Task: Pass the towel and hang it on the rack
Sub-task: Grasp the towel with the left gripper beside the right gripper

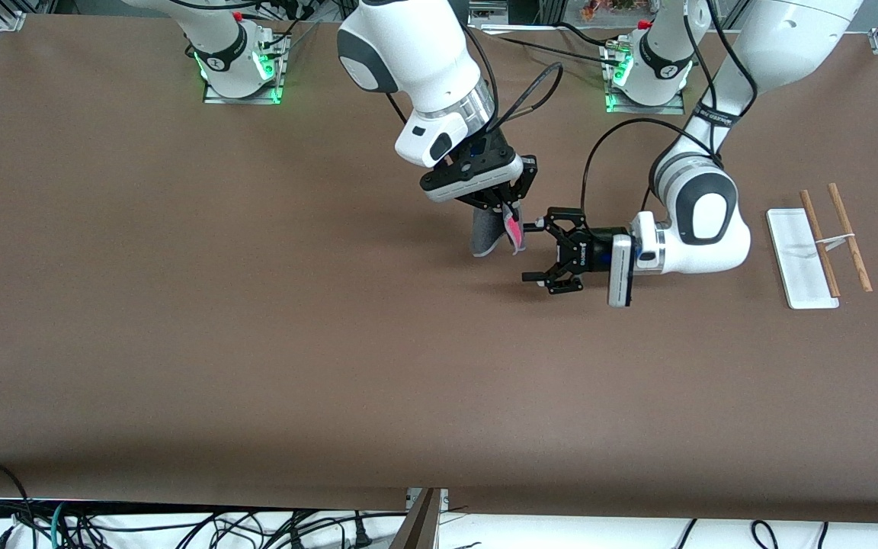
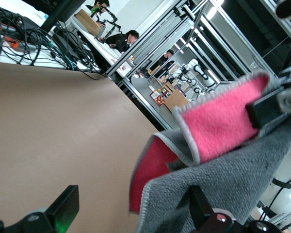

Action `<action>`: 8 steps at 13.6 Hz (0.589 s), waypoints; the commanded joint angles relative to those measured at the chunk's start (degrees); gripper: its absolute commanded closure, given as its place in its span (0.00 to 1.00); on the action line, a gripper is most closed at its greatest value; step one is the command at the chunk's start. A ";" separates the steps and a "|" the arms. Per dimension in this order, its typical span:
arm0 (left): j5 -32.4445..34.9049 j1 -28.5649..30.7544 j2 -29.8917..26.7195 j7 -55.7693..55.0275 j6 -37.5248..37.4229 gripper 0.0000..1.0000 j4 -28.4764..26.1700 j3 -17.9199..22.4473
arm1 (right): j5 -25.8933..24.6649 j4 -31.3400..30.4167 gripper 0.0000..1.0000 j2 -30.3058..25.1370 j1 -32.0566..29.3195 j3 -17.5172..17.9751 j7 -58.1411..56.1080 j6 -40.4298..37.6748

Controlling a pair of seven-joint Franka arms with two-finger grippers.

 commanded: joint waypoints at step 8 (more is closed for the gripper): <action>-4.66 1.79 -0.93 10.44 -7.76 0.43 -6.61 -0.69 | -0.90 1.77 1.00 0.85 0.65 -0.44 1.28 0.16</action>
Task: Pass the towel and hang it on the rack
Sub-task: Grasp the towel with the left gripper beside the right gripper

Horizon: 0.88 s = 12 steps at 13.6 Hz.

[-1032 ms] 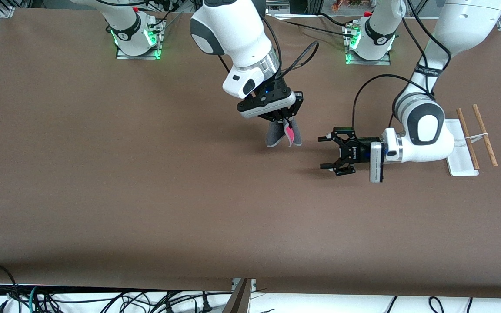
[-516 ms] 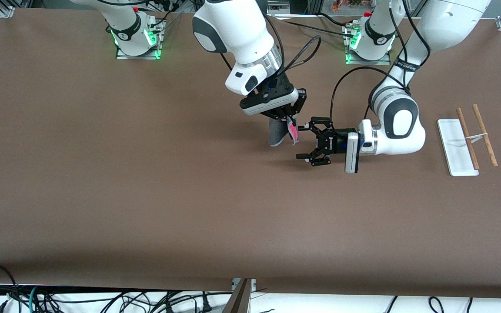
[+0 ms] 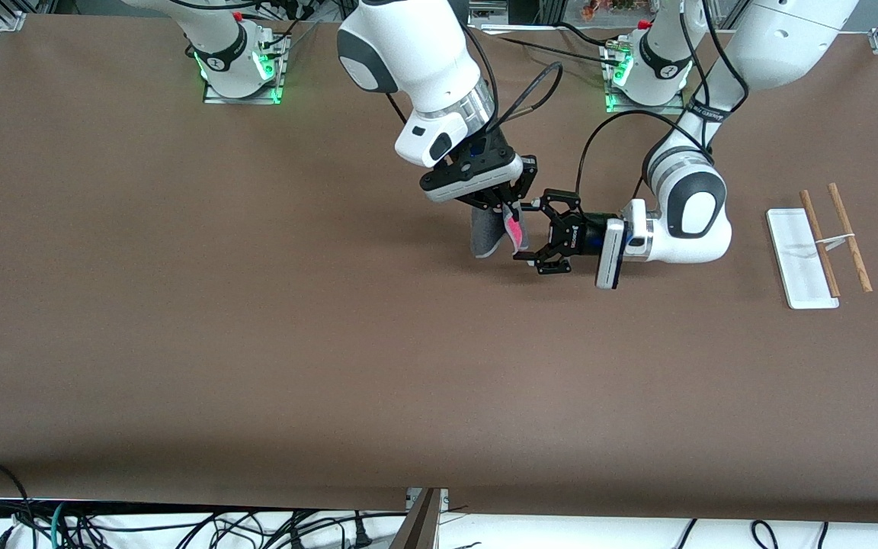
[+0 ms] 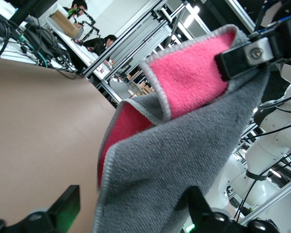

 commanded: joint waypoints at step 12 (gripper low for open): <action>-1.91 2.76 -0.84 4.69 -5.68 1.00 -2.55 -0.52 | -0.81 1.75 1.00 0.85 0.56 -0.51 1.05 0.10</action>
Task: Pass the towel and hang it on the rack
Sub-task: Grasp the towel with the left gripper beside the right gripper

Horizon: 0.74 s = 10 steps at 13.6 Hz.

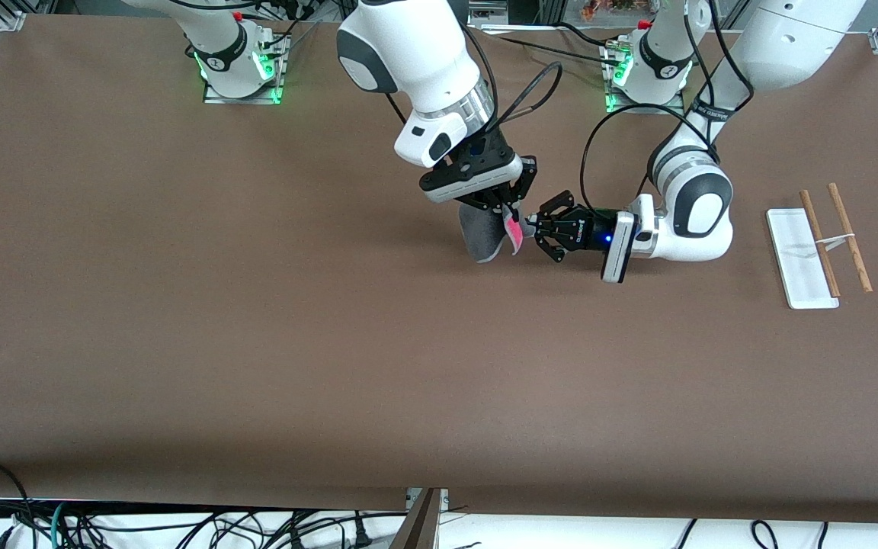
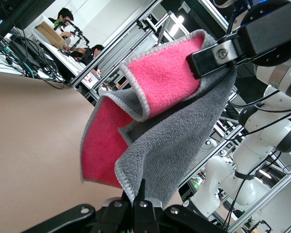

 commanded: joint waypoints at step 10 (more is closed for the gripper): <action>-1.45 1.39 -1.62 1.03 -1.95 1.00 -1.15 -0.47 | -3.01 1.73 0.00 0.24 -0.06 -0.75 -0.37 -0.16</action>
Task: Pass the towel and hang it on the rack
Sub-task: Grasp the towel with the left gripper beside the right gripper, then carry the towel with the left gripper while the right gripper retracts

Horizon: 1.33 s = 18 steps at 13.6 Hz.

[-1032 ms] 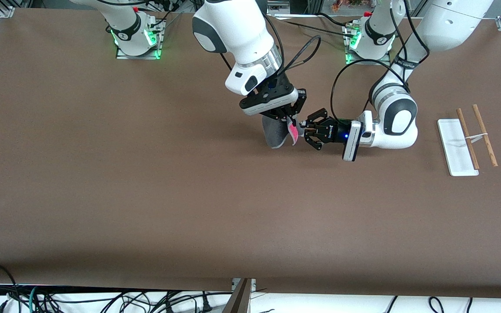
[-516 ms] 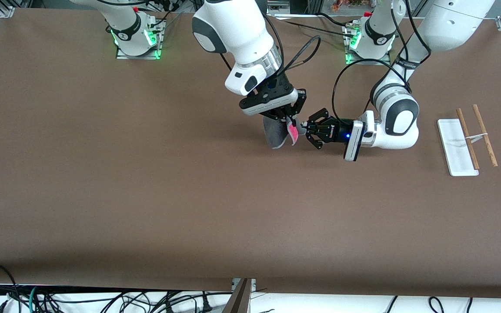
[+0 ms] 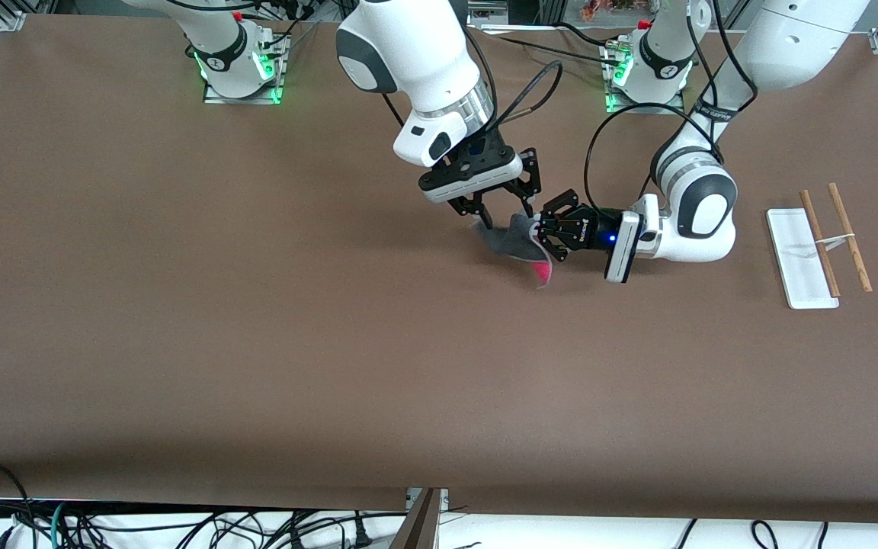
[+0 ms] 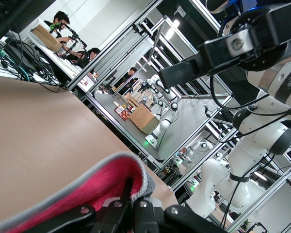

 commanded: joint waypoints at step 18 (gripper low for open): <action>54.76 10.98 -2.40 -38.86 -10.01 1.00 27.84 6.83 | -0.91 1.56 0.00 -1.43 -27.44 -1.97 -38.94 -25.61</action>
